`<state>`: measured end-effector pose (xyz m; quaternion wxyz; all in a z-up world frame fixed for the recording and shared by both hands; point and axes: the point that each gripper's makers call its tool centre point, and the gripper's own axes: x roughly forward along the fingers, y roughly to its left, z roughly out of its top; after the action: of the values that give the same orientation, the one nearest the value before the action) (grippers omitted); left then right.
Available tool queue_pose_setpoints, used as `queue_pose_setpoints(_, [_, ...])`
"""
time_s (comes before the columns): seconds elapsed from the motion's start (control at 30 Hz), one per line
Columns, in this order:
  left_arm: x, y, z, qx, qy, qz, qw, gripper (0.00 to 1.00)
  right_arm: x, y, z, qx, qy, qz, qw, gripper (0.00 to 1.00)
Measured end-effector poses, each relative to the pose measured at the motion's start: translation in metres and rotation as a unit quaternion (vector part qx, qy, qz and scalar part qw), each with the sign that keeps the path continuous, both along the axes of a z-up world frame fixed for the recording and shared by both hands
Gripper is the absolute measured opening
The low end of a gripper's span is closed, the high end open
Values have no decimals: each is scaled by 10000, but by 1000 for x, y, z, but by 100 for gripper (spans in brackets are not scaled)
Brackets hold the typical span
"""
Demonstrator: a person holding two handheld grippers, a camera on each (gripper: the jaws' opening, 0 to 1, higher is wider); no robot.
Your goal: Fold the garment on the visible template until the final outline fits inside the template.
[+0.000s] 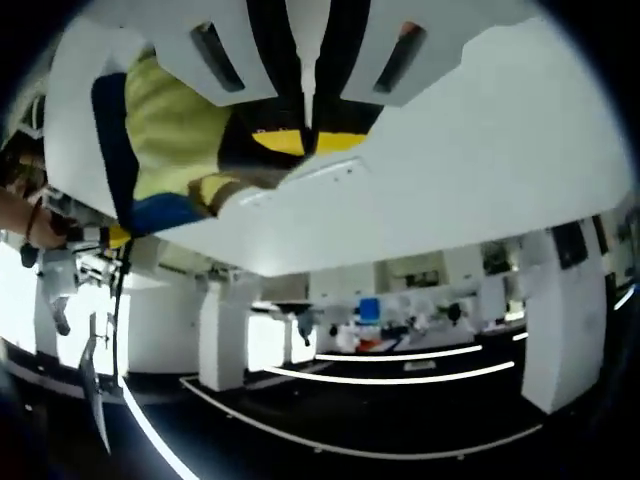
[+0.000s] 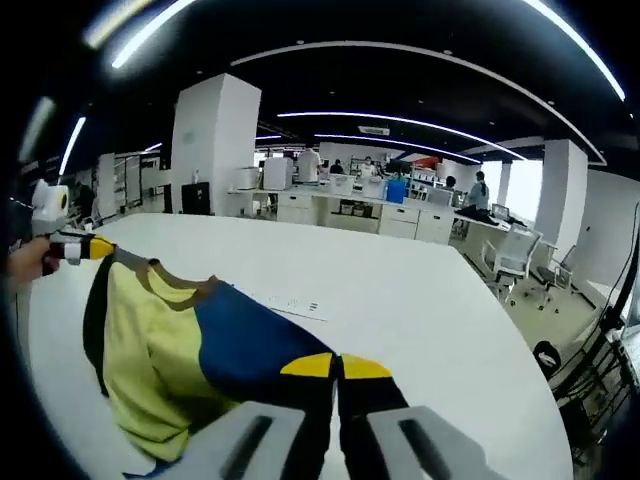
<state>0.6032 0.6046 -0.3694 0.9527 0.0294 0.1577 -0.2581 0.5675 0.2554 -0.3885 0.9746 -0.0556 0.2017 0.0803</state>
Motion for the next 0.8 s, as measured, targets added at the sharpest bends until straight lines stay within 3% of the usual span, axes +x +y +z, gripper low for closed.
queue_pose_setpoints(0.1, [21, -1, -20, 142, 234, 48, 9996, 0, 14, -6, -12, 115, 113, -159, 9997, 0])
queue_pose_setpoints(0.4, [64, -14, -66, 25, 756, 33, 9971, 0, 47, -20, -40, 173, 411, -339, 9984, 0])
queue_pose_setpoints(0.53, [74, -13, -92, 419, 1043, 50, 9936, 0, 59, -24, -55, 170, 593, -375, 9974, 0])
queue_pose_setpoints(0.63, [82, -19, -104, 457, 1181, 2, 9920, 0, 64, -24, -67, 194, 746, -340, 9964, 0])
queue_pose_setpoints(0.67, [82, -21, -107, 331, 1301, 12, 9909, 0, 65, -25, -72, 228, 808, -390, 9957, 0])
queue_pose_setpoints(0.8, [88, -26, -119, 758, 1335, -141, 9880, 0, 67, -26, -93, 102, 1040, -380, 9938, 0])
